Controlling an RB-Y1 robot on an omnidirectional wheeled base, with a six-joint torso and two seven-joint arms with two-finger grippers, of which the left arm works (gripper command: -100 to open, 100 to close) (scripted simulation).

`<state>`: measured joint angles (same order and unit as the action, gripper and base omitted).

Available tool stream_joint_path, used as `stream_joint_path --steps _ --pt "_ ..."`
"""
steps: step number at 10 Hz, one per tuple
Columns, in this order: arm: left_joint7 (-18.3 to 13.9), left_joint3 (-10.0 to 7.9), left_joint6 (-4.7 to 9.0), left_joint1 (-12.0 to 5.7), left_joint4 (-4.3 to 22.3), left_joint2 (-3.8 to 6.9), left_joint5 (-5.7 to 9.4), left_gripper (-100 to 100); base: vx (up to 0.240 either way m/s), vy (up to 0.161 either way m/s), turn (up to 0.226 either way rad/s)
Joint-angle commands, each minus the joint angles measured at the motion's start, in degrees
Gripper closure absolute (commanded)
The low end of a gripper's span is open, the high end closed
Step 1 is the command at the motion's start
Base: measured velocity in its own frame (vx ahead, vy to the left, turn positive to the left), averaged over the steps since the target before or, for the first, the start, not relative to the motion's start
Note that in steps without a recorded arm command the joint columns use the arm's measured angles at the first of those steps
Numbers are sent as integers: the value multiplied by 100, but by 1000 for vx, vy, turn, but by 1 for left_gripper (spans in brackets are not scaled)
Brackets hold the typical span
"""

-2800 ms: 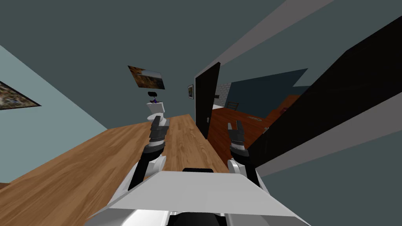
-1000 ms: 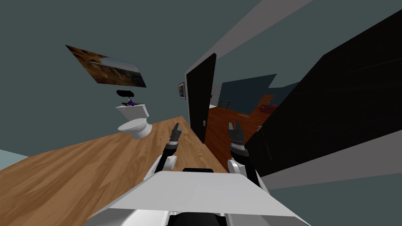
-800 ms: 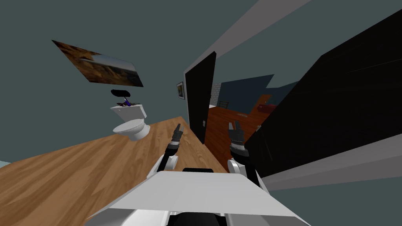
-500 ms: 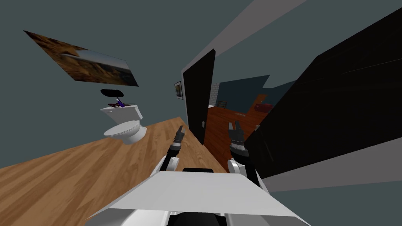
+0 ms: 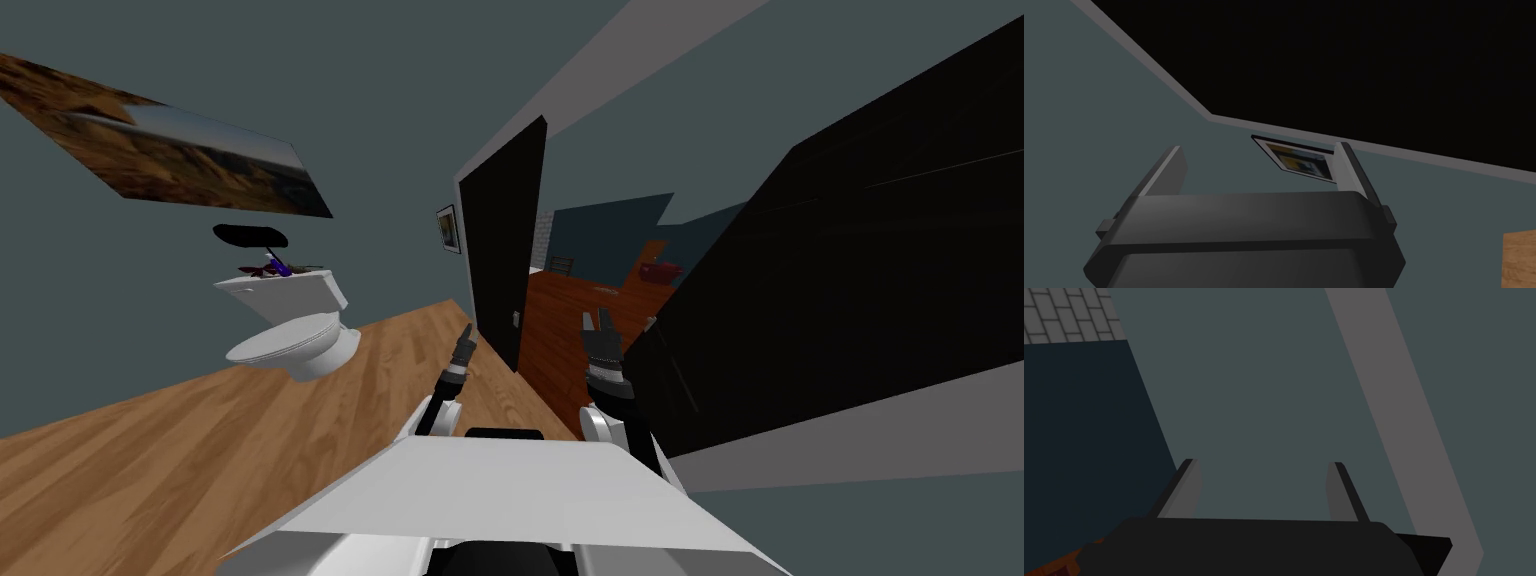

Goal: Push the door open

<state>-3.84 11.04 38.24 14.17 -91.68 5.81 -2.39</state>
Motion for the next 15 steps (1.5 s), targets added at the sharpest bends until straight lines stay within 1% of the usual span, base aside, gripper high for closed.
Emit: stream_joint_path --steps 1,9,15 --pt "-22 95 22 -91 241 14 11 -100 77 39 -124" --pt "-121 591 176 -543 1540 76 73 -100 89 49 -111" --pt "-188 930 282 -853 2430 109 116 -100 85 52 -100"
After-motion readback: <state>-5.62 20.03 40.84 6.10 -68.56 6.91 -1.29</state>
